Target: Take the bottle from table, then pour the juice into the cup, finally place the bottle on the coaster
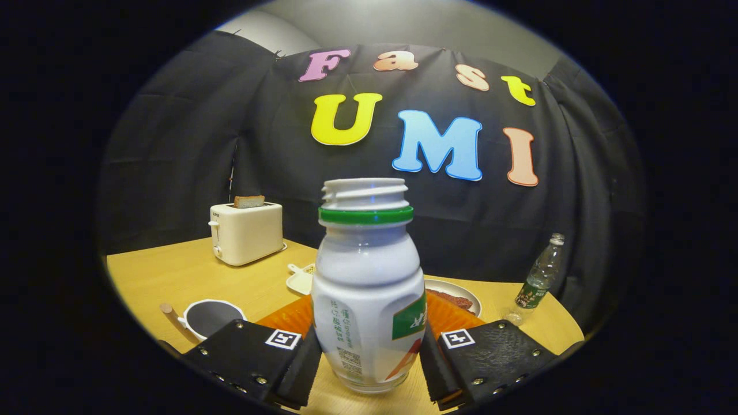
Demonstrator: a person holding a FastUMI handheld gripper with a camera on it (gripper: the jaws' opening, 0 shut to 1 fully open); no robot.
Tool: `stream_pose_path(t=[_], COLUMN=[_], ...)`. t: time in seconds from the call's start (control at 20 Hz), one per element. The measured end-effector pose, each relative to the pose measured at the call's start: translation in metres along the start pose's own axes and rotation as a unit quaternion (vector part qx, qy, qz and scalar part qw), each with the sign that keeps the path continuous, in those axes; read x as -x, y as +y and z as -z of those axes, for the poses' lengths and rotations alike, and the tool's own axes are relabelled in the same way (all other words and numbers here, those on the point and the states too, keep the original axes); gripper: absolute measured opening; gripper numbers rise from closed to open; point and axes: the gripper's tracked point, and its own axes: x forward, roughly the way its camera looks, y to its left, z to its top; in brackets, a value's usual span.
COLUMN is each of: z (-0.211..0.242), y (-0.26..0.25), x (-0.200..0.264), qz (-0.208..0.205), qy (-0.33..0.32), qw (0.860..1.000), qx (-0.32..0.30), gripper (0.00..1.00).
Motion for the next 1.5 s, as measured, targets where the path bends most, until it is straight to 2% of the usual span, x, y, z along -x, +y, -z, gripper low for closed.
stream_pose_path(t=[0.7,1.05,1.5], z=[0.030,0.049,0.050], y=[-0.002,-0.004,-0.010], x=[-0.039,-0.046,-0.043], qz=[-0.009,-0.007,-0.003], qy=[-0.013,0.002,-0.002], qw=[0.999,0.998,0.998], qx=[-0.050,-0.064,-0.064], gripper=[0.74,0.74,0.75])
